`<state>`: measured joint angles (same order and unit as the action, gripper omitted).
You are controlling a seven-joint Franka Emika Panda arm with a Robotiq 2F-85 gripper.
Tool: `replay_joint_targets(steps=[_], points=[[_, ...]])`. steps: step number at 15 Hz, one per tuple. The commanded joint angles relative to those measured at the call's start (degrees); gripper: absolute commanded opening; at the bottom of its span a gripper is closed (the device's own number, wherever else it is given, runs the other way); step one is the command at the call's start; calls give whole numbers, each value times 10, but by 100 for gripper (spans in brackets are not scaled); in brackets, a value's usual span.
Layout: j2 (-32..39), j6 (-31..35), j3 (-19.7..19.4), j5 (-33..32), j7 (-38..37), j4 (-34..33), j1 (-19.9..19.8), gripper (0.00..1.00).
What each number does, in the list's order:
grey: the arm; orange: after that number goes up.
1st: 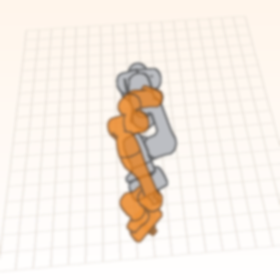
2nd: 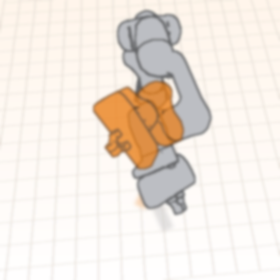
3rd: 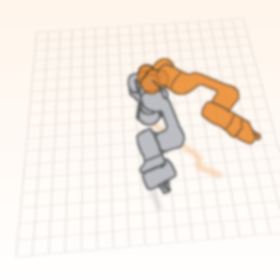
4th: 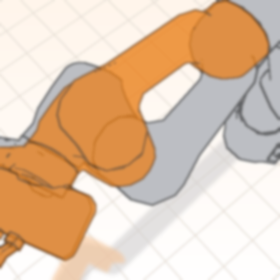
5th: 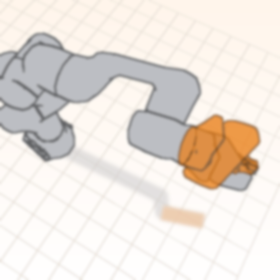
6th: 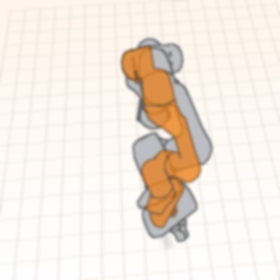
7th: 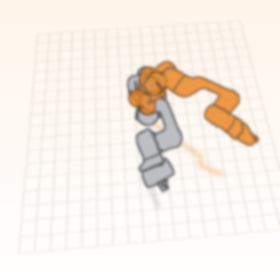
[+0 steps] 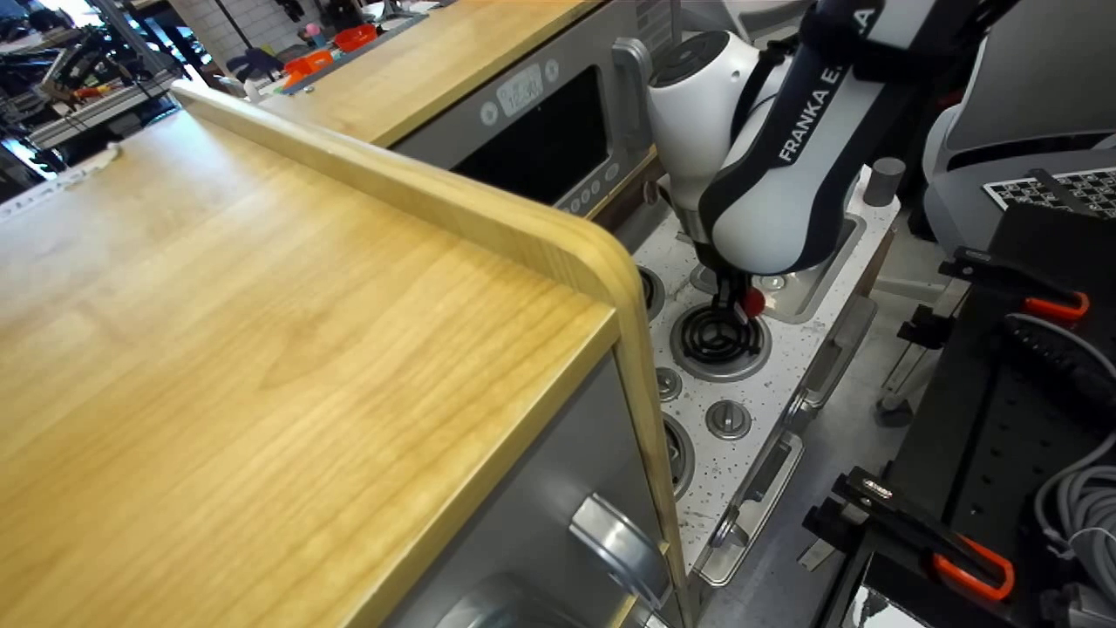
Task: Pick up the tomato from the sink and put it on the stove
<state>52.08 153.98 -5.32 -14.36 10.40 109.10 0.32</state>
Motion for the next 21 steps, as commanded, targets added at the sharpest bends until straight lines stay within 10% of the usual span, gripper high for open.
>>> replay_joint_targets(steps=[1, 8, 9, 14, 21], points=[[0, -26, 23, 6, 18, -14, -13, 21], [17, -37, 20, 2, 12, -26, -8, 21], [18, -38, 20, 0, 13, -25, -7, 69], [15, -35, 19, 0, 13, -20, -8, 99], [-59, -55, 14, 11, 22, 24, -39, 100]])
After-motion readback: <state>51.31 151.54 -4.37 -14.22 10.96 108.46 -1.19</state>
